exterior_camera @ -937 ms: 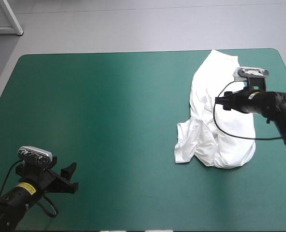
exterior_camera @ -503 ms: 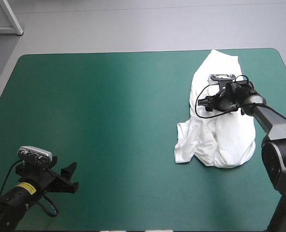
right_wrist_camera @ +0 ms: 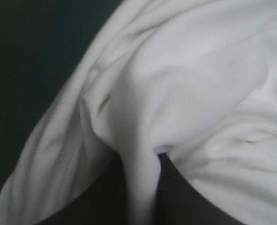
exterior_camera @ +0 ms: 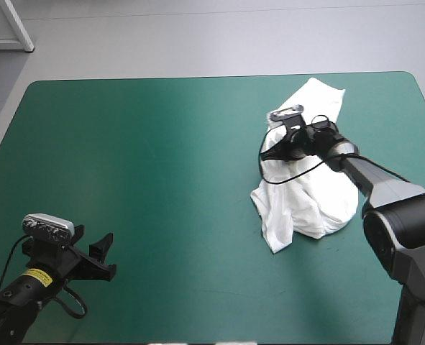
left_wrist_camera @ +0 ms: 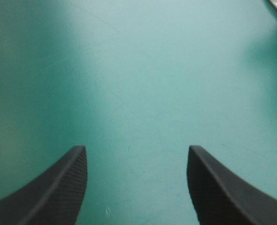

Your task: Fold the cloth

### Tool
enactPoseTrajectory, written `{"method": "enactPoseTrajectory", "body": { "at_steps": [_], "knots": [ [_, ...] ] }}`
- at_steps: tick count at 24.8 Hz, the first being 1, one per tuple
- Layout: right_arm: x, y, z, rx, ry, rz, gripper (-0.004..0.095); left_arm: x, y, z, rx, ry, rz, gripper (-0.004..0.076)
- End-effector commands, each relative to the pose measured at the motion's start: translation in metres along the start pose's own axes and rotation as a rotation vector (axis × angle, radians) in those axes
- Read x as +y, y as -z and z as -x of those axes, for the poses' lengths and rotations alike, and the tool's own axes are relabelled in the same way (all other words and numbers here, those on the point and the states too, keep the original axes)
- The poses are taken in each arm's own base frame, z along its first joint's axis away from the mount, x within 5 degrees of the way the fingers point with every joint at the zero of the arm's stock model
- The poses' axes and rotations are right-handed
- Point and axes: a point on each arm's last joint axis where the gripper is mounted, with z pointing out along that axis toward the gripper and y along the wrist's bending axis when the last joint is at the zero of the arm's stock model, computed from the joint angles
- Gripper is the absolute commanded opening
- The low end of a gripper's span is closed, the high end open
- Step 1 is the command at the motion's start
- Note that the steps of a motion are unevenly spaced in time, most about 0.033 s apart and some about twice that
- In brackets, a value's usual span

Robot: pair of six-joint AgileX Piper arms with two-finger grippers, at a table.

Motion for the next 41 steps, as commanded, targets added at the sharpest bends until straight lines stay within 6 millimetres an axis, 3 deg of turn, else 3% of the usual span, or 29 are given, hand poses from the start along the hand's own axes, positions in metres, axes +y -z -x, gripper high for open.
{"method": "enactPoseTrajectory", "body": {
  "at_steps": [1, 2, 3, 4, 5, 6, 7, 8, 10, 12, 15, 16, 20, 22, 24, 28, 32, 38, 41],
  "knots": [
    [0.043, 0.040, 0.041, -0.174, 0.152, 0.068, -0.0019, 0.001, 0.009, 0.023, -0.125, 0.026, 0.016, 0.0457],
    [0.076, 0.051, 0.050, -0.210, 0.260, 0.120, -0.0019, 0.003, 0.014, 0.030, -0.153, 0.015, 0.031, 0.0457],
    [0.093, 0.056, 0.051, -0.221, 0.306, 0.147, -0.0019, 0.004, 0.017, 0.034, -0.168, 0.000, 0.043, 0.0457],
    [0.128, 0.067, 0.052, -0.239, 0.383, 0.207, -0.0019, 0.005, 0.025, 0.044, -0.200, -0.034, 0.069, 0.0457],
    [0.141, 0.071, 0.051, -0.242, 0.416, 0.233, -0.0019, 0.007, 0.028, 0.048, -0.216, -0.056, 0.087, 0.0457],
    [0.176, 0.081, 0.043, -0.240, 0.505, 0.290, -0.0019, 0.009, 0.035, 0.056, -0.242, -0.083, 0.124, 0.0457],
    [0.191, 0.085, 0.039, -0.241, 0.548, 0.312, -0.0019, 0.011, 0.038, 0.059, -0.251, -0.092, 0.141, 0.0457],
    [0.226, 0.097, 0.027, -0.245, 0.638, 0.372, -0.0019, 0.014, 0.044, 0.065, -0.266, -0.110, 0.185, 0.0457],
    [0.270, 0.114, 0.008, -0.254, 0.748, 0.446, -0.0019, 0.019, 0.052, 0.070, -0.259, -0.126, 0.249, 0.0457],
    [0.294, 0.126, -0.006, -0.251, 0.790, 0.494, -0.0019, 0.023, 0.057, 0.071, -0.240, -0.124, 0.294, 0.0457],
    [0.314, 0.136, -0.020, -0.215, 0.759, 0.549, 0.0004, 0.025, 0.057, 0.069, -0.220, -0.106, 0.313, 0.0457],
    [0.316, 0.138, -0.019, -0.210, 0.688, 0.555, 0.0089, 0.025, 0.056, 0.068, -0.213, -0.103, 0.313, 0.0457],
    [0.313, 0.149, -0.004, -0.240, 0.601, 0.546, 0.0749, 0.025, 0.056, 0.068, -0.213, -0.075, 0.309, 0.0457],
    [0.310, 0.162, 0.010, -0.262, 0.551, 0.518, 0.0945, 0.025, 0.056, 0.068, -0.216, -0.075, 0.308, 0.0457],
    [0.302, 0.174, 0.019, -0.253, 0.521, 0.465, 0.0919, 0.025, 0.056, 0.068, -0.217, -0.075, 0.308, 0.0457],
    [0.268, 0.213, 0.036, -0.219, 0.486, 0.271, 0.0807, 0.025, 0.056, 0.068, -0.216, -0.065, 0.304, 0.0457],
    [0.234, 0.238, 0.030, -0.105, 0.445, 0.107, 0.0758, 0.023, 0.055, 0.065, -0.188, -0.028, 0.282, 0.0457],
    [0.202, 0.264, -0.005, -0.010, 0.304, 0.214, 0.0758, 0.021, 0.033, 0.063, -0.050, 0.031, 0.228, 0.0457],
    [0.185, 0.262, -0.037, 0.068, 0.251, 0.187, 0.0758, 0.022, 0.015, 0.071, 0.010, 0.040, 0.213, 0.0457]
  ]
}}
